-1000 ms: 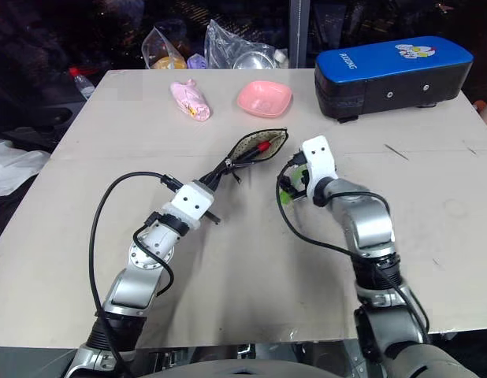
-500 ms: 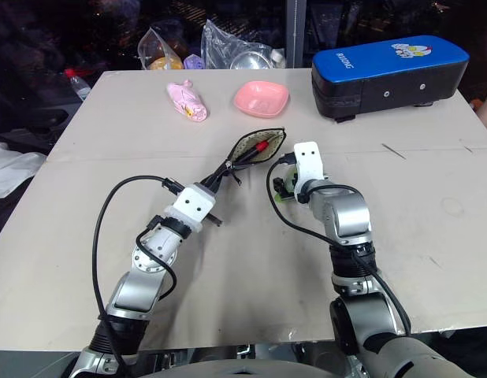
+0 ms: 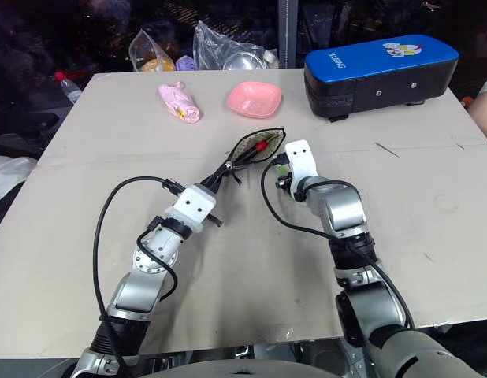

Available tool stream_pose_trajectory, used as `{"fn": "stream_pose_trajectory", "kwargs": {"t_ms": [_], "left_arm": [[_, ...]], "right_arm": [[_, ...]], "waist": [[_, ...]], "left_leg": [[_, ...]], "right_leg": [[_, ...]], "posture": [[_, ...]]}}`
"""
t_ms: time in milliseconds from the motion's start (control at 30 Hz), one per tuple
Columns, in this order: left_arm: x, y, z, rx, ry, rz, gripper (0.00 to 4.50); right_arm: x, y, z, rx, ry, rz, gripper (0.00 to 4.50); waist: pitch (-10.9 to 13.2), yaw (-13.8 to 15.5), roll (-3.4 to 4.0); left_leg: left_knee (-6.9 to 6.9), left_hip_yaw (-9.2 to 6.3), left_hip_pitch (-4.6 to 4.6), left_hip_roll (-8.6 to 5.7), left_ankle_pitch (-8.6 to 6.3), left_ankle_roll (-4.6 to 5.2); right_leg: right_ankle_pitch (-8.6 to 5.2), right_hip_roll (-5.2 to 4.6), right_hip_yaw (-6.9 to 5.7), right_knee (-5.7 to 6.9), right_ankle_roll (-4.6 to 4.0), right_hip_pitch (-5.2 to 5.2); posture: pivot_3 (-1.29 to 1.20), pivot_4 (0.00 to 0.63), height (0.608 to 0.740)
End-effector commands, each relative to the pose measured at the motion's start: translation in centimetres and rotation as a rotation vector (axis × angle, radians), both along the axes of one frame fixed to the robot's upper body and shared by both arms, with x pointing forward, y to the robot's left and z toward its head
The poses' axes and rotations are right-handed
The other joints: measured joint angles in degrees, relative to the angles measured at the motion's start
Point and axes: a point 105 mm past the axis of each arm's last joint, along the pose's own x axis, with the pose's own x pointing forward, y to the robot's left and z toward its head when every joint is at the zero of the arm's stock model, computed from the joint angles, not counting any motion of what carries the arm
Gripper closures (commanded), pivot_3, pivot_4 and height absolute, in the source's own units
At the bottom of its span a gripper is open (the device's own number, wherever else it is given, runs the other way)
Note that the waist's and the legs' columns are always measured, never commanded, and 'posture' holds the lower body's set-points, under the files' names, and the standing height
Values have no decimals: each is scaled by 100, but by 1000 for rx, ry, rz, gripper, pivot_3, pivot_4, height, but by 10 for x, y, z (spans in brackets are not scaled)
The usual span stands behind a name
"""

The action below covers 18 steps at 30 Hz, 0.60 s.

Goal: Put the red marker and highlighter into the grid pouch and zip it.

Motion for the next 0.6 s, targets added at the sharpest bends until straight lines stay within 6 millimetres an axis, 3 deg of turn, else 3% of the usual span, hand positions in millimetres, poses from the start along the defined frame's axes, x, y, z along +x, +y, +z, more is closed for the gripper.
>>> {"fn": "stream_pose_trajectory", "kwargs": {"t_ms": [33, 133, 233, 333, 467, 600], "left_arm": [[-3, -3, 13, -6, -53, -11, 4500], [-2, -5, 14, -5, -53, -21, 4500], [-1, -7, 15, -3, -50, -39, 4500], [1, -10, 17, -1, -50, -59, 4500], [4, -14, 18, 9, -51, -85, 4500], [5, -16, 19, 19, -53, -103, 4500]], "right_arm": [[9, -22, 10, -33, -76, -39, 3754], [22, -48, 30, -78, -188, -82, 3754], [32, -70, 70, -277, -469, -10, 3754], [24, -67, 99, -478, -714, 232, 3754], [3, -57, 110, -683, -904, 575, 3754], [-4, -53, 117, -838, -999, 750, 3754]], "waist": [[0, 32, 0], [1, 59, 0], [5, 74, 2], [15, 64, 11], [16, 8, 10], [18, 12, 10]], "left_leg": [[0, 0, -1, -1, 0, 0], [2, 7, -4, -4, 0, 0], [1, 12, -6, -8, 0, 1], [-3, 11, -7, -7, 0, 1], [-8, 13, -1, 0, 0, 0], [-6, 26, 1, 2, 1, -1]], "right_leg": [[0, -1, -1, 0, 0, 0], [0, -6, -3, -1, 0, 0], [0, -7, -3, -4, 1, -1], [-1, -4, 2, -6, 2, -7], [-2, 9, 6, -10, 3, -8], [-2, 9, 9, -8, 2, -8]], "posture": [[0, 150, 717], [0, 150, 717], [0, 150, 717], [0, 150, 717], [0, 150, 717], [0, 150, 717]]}}
